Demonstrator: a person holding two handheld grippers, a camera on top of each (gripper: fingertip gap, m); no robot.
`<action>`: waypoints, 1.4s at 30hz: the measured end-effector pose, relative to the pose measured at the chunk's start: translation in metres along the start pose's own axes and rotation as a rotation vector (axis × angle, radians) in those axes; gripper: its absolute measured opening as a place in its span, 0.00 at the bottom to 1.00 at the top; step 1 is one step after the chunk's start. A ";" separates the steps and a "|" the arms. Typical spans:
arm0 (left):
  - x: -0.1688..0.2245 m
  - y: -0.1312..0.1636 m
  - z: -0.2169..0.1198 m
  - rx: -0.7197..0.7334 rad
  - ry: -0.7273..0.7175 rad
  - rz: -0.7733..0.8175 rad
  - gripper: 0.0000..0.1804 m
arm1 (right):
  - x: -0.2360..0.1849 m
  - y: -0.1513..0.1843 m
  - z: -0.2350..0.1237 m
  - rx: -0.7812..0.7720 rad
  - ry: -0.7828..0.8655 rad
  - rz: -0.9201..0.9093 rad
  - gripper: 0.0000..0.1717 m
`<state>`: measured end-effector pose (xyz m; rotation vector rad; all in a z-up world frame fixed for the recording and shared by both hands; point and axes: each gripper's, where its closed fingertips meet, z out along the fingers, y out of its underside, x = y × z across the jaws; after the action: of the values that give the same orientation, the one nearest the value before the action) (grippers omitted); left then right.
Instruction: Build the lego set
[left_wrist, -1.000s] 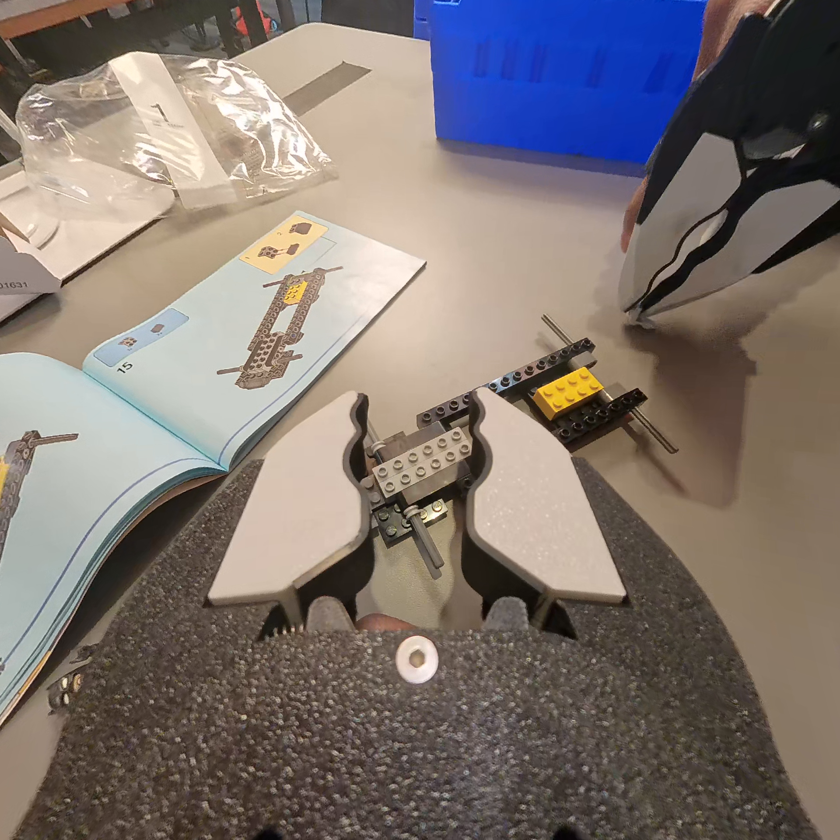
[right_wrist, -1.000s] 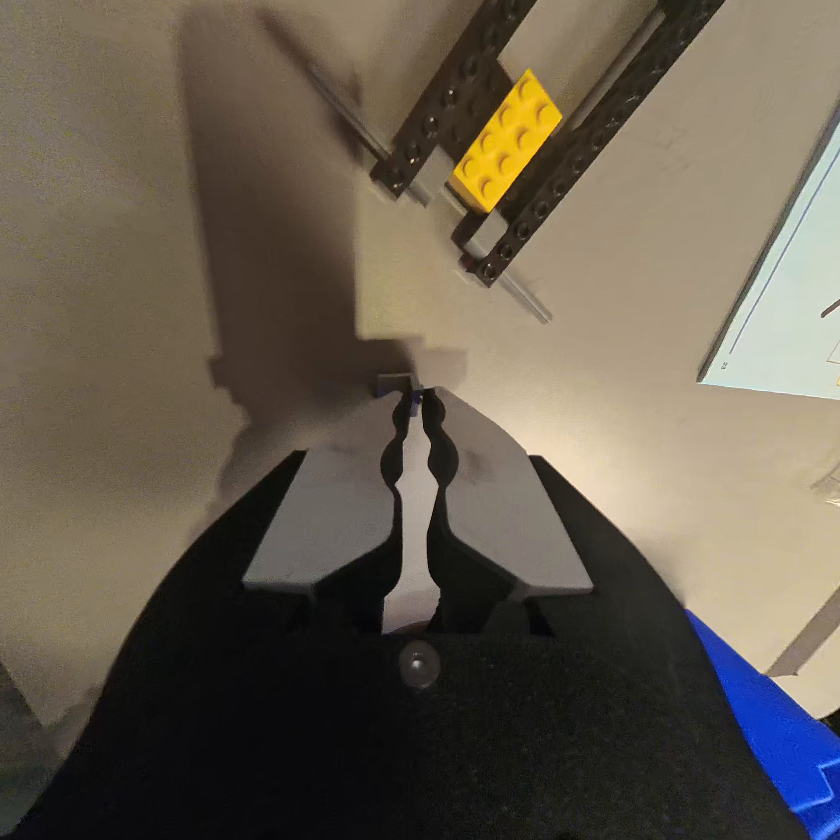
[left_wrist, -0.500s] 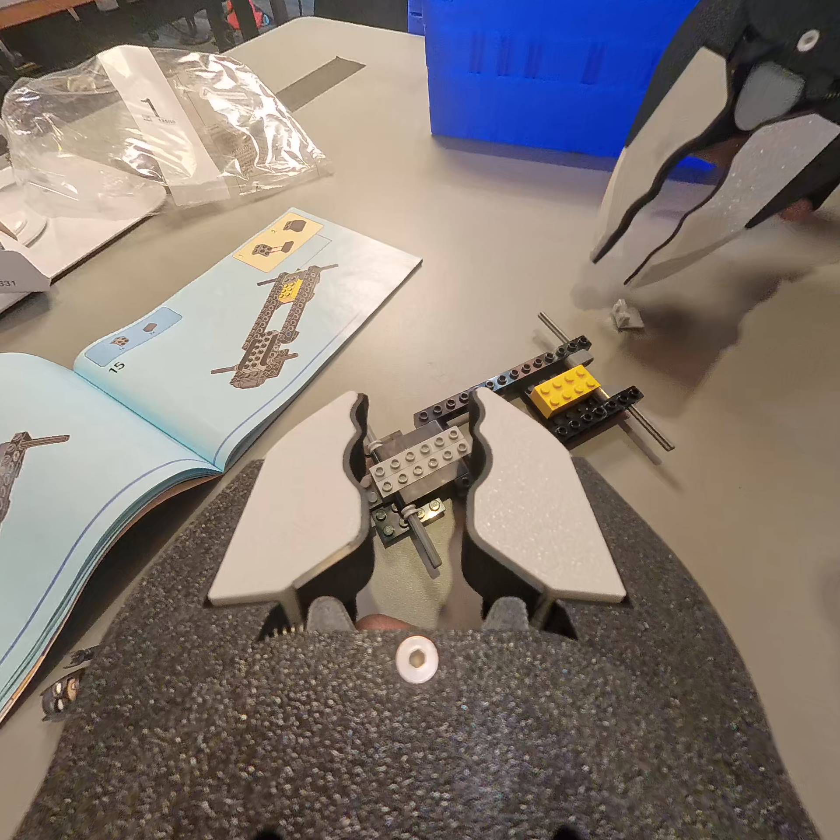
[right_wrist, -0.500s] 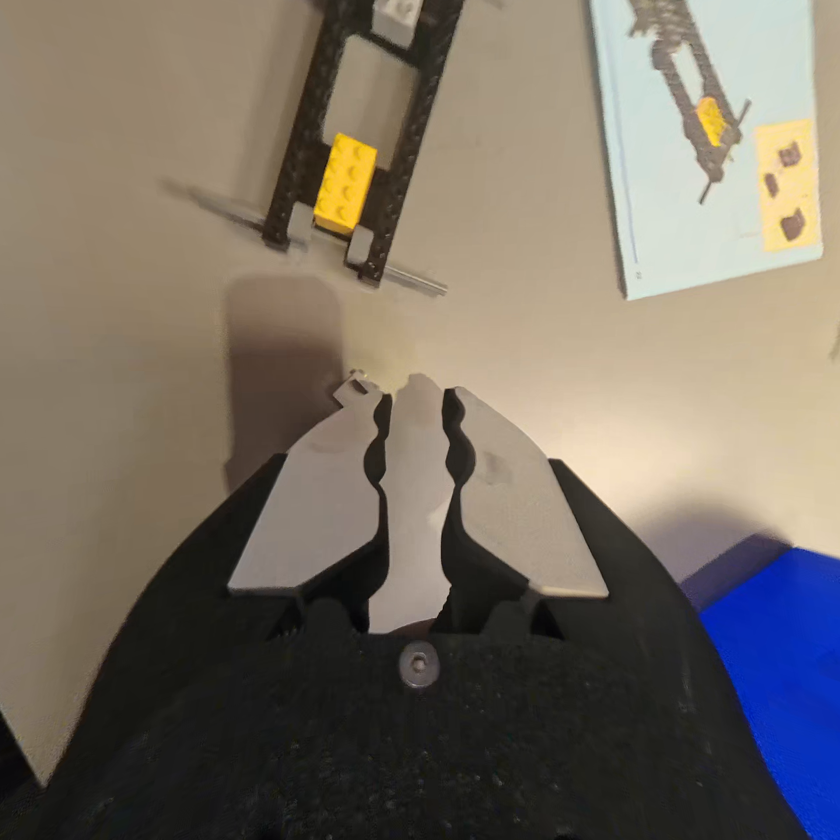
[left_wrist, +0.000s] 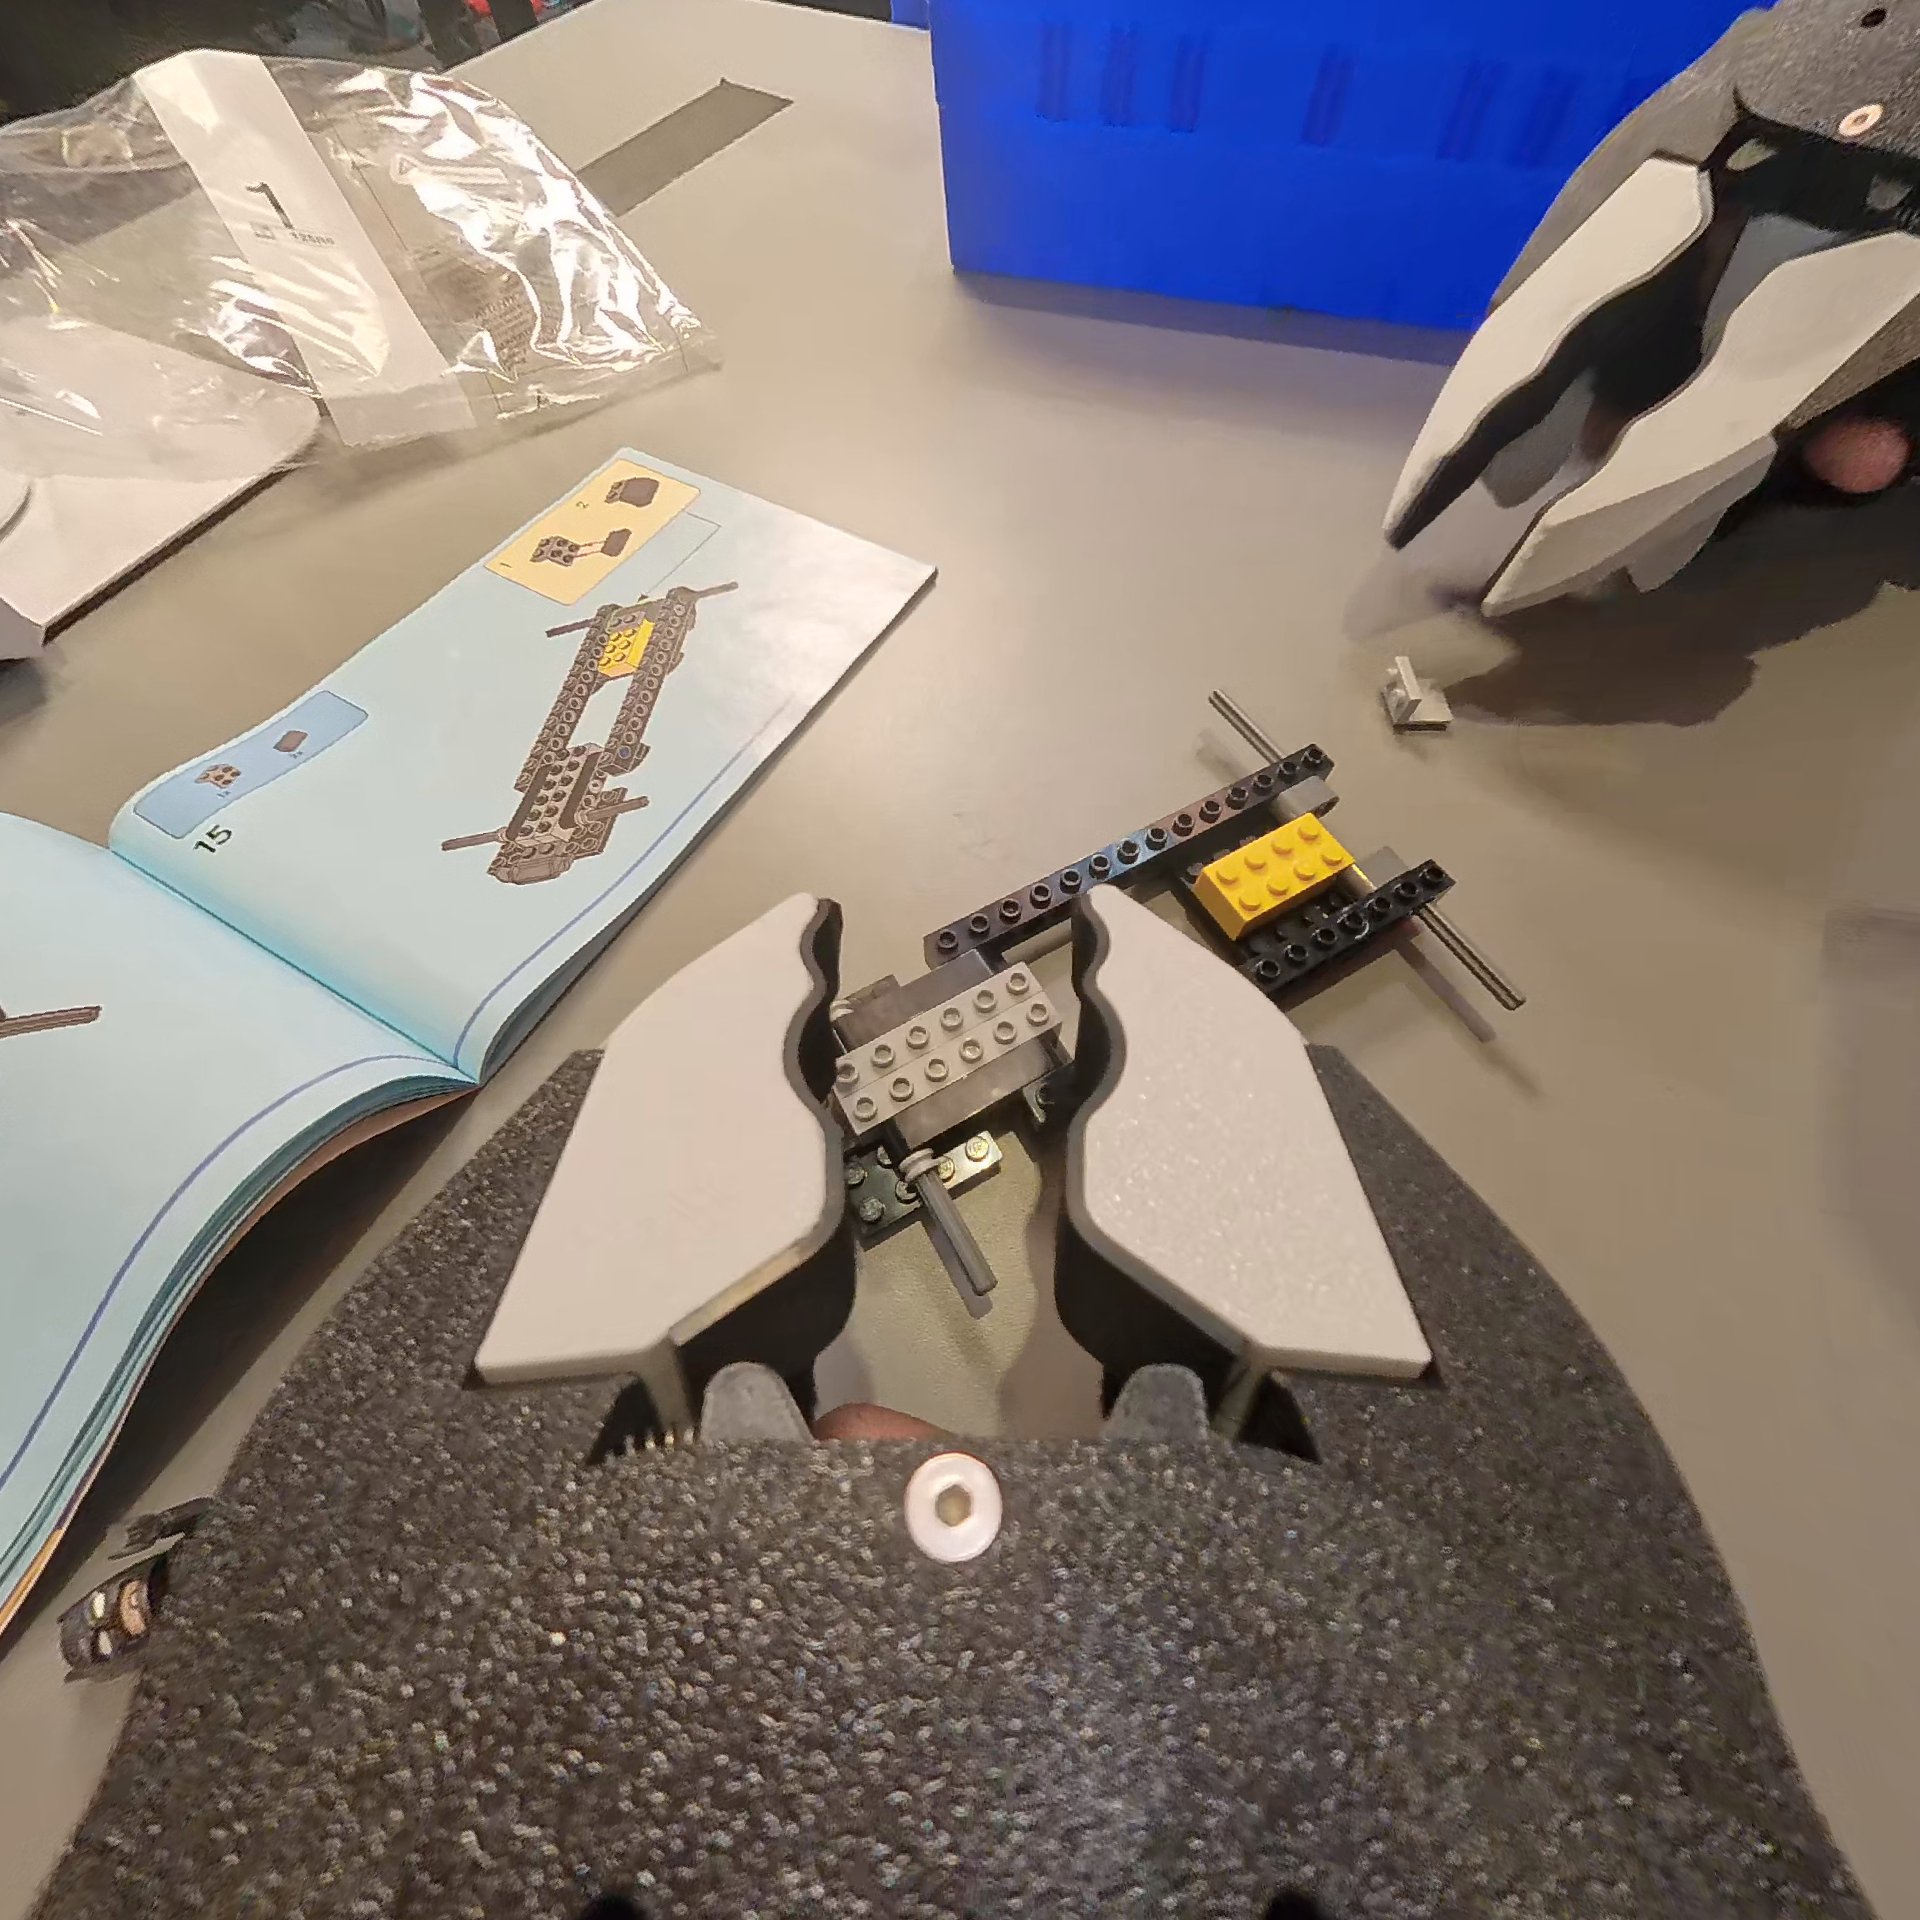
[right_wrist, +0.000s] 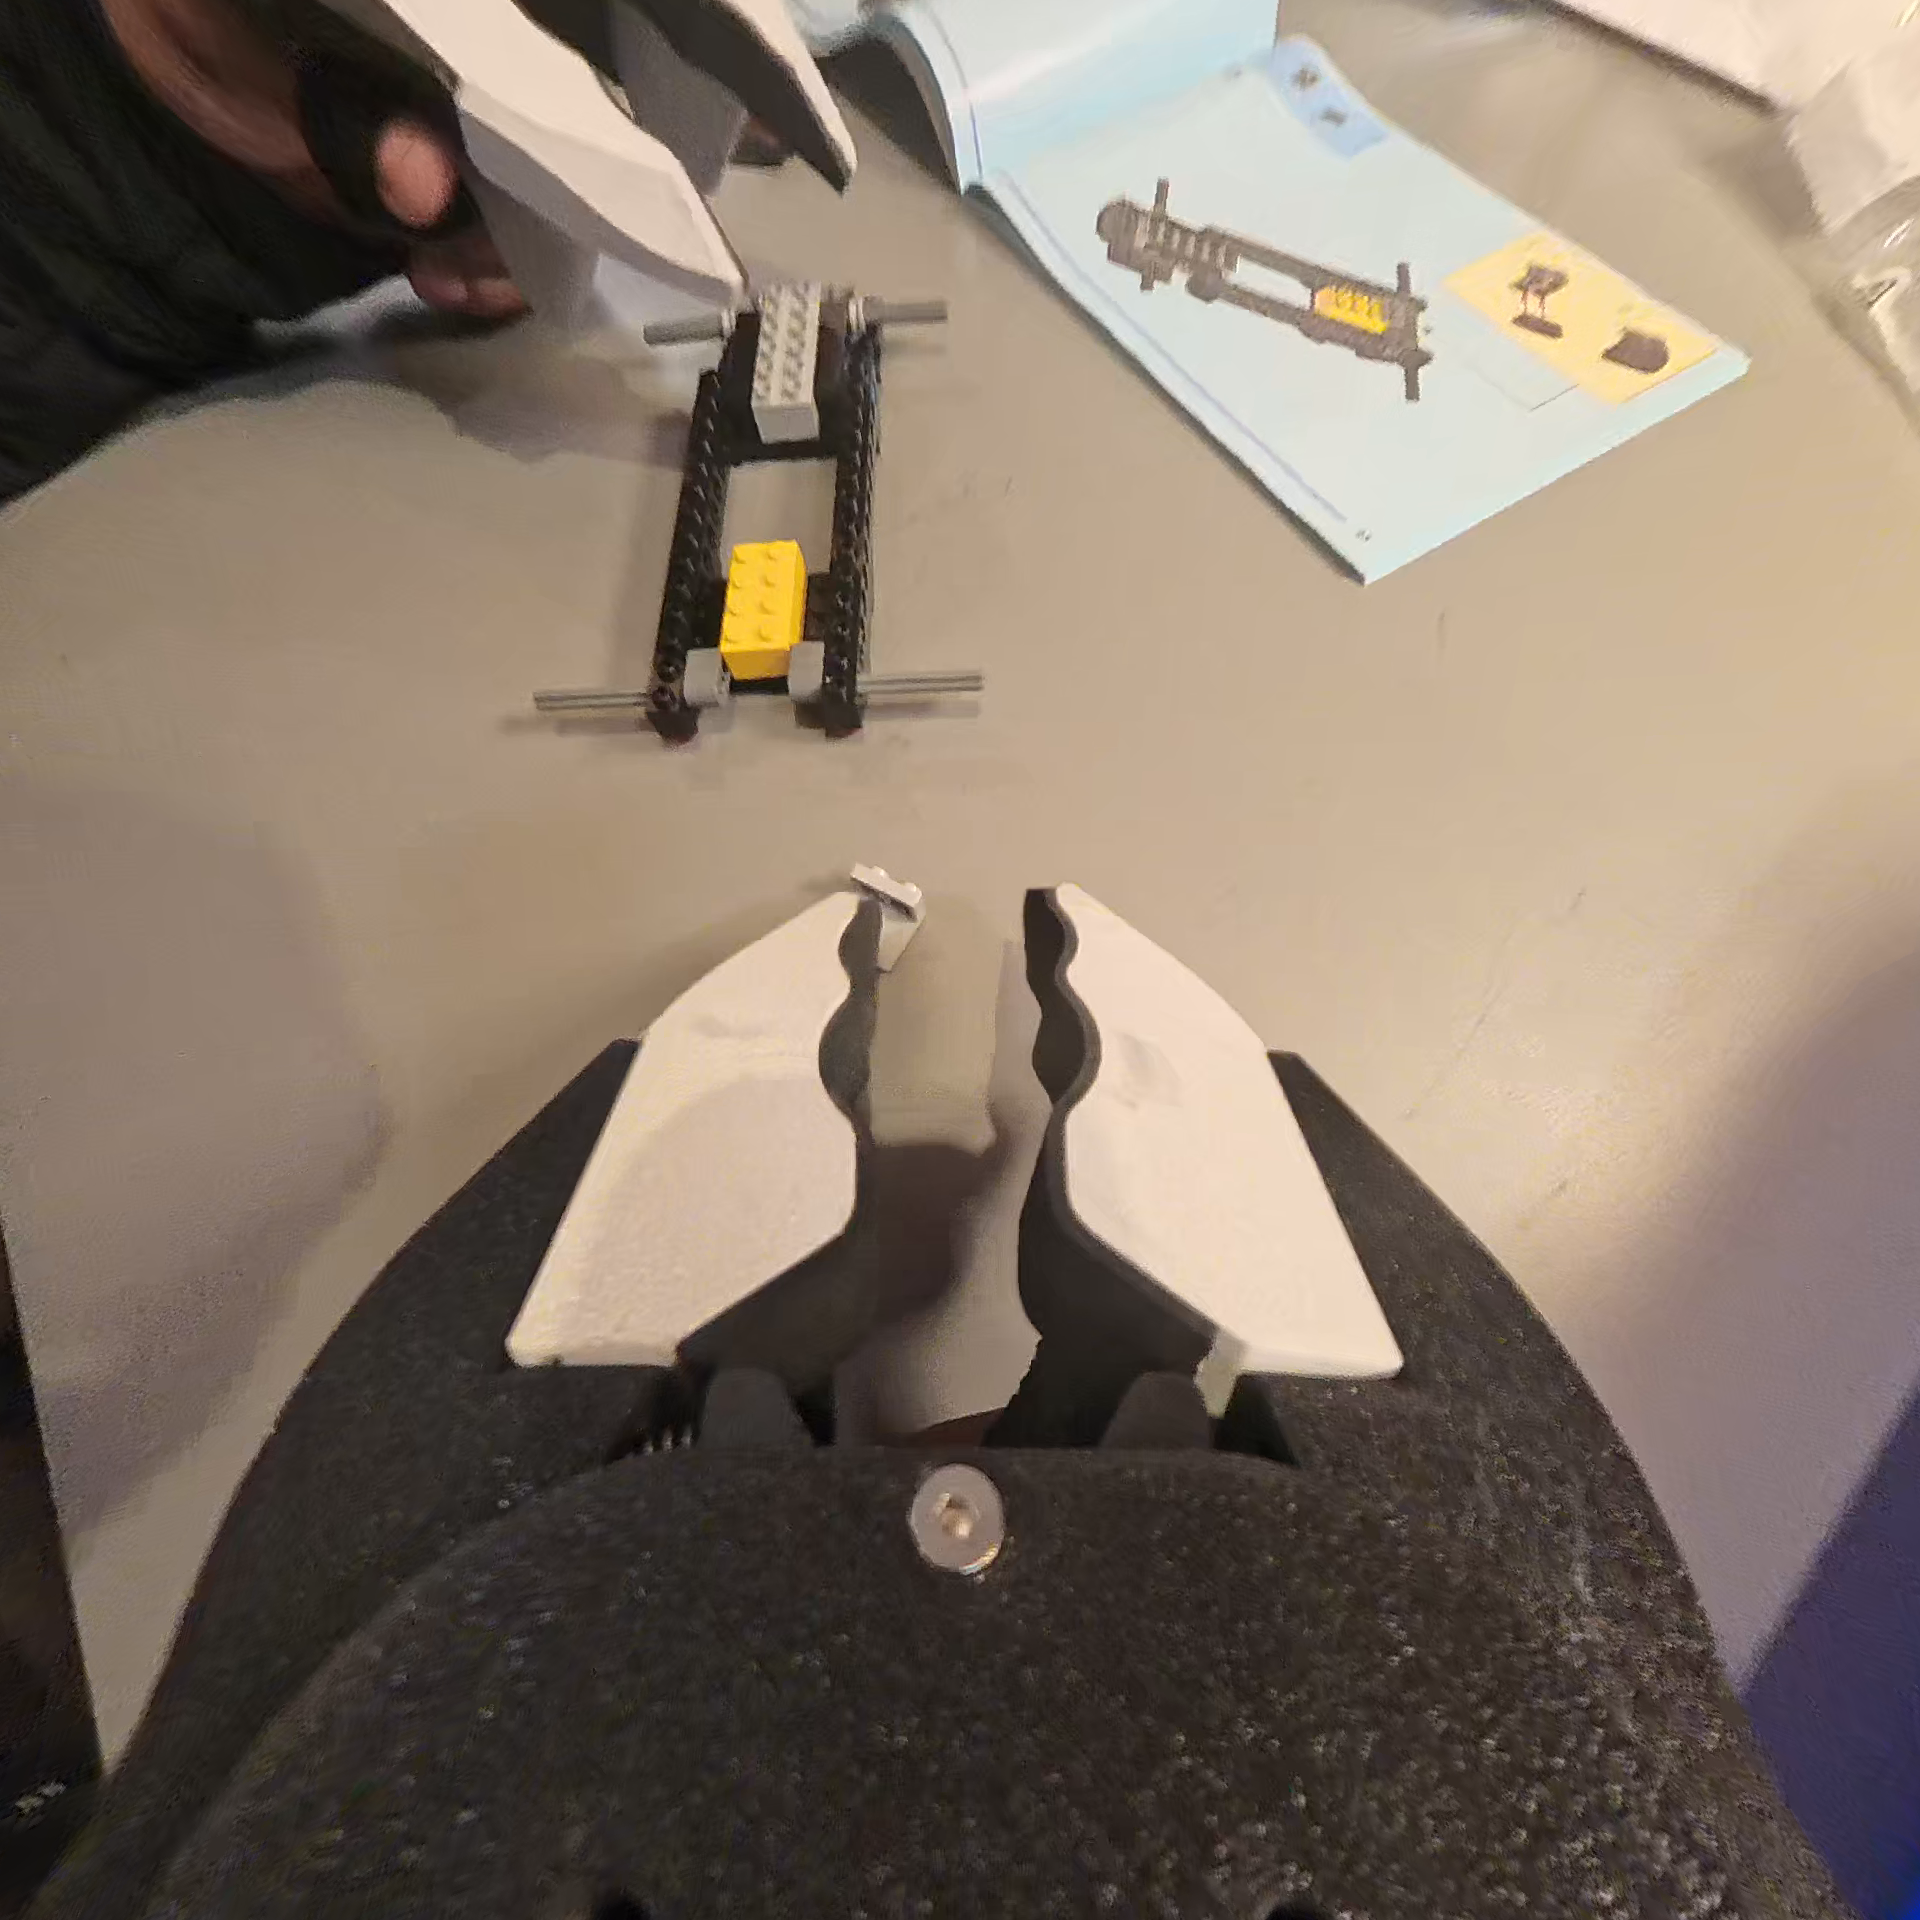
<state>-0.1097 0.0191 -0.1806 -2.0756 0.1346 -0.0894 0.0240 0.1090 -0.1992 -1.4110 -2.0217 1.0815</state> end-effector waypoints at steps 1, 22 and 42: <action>-0.001 0.000 0.000 -0.003 0.001 -0.010 0.24 | 0.000 -0.002 -0.002 0.016 -0.007 0.006 0.16; -0.034 -0.001 0.015 -0.046 -0.138 -0.065 0.24 | 0.047 -0.017 0.007 0.028 0.277 -0.259 0.29; -0.021 -0.001 0.016 -0.051 -0.074 0.000 0.24 | 0.044 -0.046 -0.093 0.134 0.416 -0.113 0.29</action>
<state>-0.1281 0.0360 -0.1880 -2.1266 0.0922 -0.0086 0.0488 0.1737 -0.1100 -1.3084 -1.6768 0.7822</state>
